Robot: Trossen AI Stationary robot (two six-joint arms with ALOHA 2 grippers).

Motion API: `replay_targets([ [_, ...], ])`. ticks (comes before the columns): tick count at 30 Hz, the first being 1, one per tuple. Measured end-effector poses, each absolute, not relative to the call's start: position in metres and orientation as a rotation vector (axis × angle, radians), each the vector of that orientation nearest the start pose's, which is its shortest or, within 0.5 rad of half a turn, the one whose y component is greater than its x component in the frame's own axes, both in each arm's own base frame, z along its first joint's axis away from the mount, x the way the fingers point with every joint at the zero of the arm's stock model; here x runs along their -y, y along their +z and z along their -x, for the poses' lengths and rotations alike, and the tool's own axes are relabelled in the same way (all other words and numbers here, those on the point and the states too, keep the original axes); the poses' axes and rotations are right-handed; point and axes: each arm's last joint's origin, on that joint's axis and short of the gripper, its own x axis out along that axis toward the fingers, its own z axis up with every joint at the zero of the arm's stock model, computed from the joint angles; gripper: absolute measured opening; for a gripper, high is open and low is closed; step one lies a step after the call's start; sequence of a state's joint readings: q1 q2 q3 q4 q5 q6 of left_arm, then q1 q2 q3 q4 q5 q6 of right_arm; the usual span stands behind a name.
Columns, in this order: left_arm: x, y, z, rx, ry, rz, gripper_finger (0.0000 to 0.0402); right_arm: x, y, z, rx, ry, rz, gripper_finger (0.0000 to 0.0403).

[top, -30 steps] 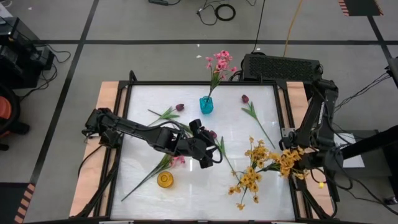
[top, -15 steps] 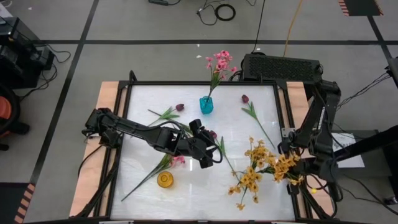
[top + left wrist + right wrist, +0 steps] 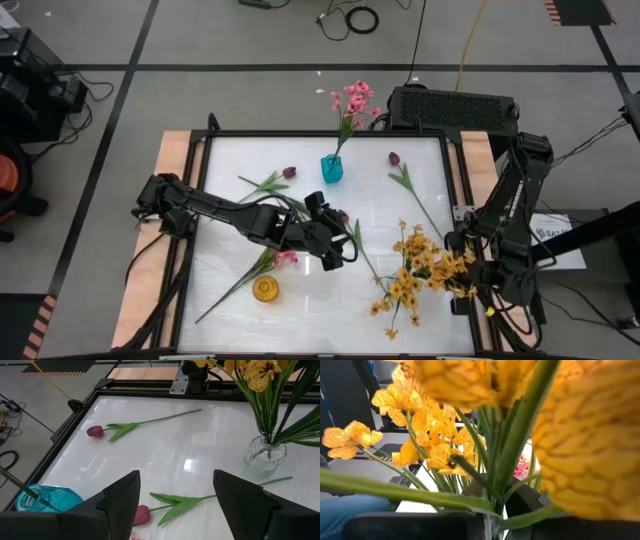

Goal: Sort flowers into vase by color
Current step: Put the yellow flowers into the transparent vase

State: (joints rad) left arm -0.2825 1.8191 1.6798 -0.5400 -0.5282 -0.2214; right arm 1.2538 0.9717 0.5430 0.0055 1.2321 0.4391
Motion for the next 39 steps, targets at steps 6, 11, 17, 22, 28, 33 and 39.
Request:
replay_targets([
  [6, 0.1, 0.327, -0.396, -0.594, 0.303, -0.056, 0.0258, -0.173, 0.241, -0.086, -0.146, 0.003, -0.046, 0.0096],
  [11, 0.1, 0.326, -0.396, -0.594, 0.303, -0.056, 0.0258, -0.173, 0.24, -0.085, -0.172, 0.05, -0.057, 0.0134],
  [17, 0.1, 0.326, -0.396, -0.594, 0.303, -0.056, 0.0258, -0.169, 0.238, -0.082, -0.256, 0.167, -0.053, 0.0186],
  [22, 0.1, 0.326, -0.396, -0.595, 0.303, -0.056, 0.0258, -0.155, 0.239, -0.075, -0.36, 0.252, -0.104, 0.0226],
  [28, 0.1, 0.326, -0.396, -0.595, 0.303, -0.056, 0.0258, -0.135, 0.24, -0.067, -0.457, 0.283, -0.178, 0.0282],
  [33, 0.1, 0.326, -0.396, -0.595, 0.302, -0.056, 0.0258, -0.129, 0.241, -0.062, -0.544, 0.363, -0.232, 0.0322],
  [39, 0.1, 0.326, -0.396, -0.595, 0.302, -0.056, 0.0258, -0.122, 0.244, -0.055, -0.755, 0.378, -0.319, 0.0333],
])
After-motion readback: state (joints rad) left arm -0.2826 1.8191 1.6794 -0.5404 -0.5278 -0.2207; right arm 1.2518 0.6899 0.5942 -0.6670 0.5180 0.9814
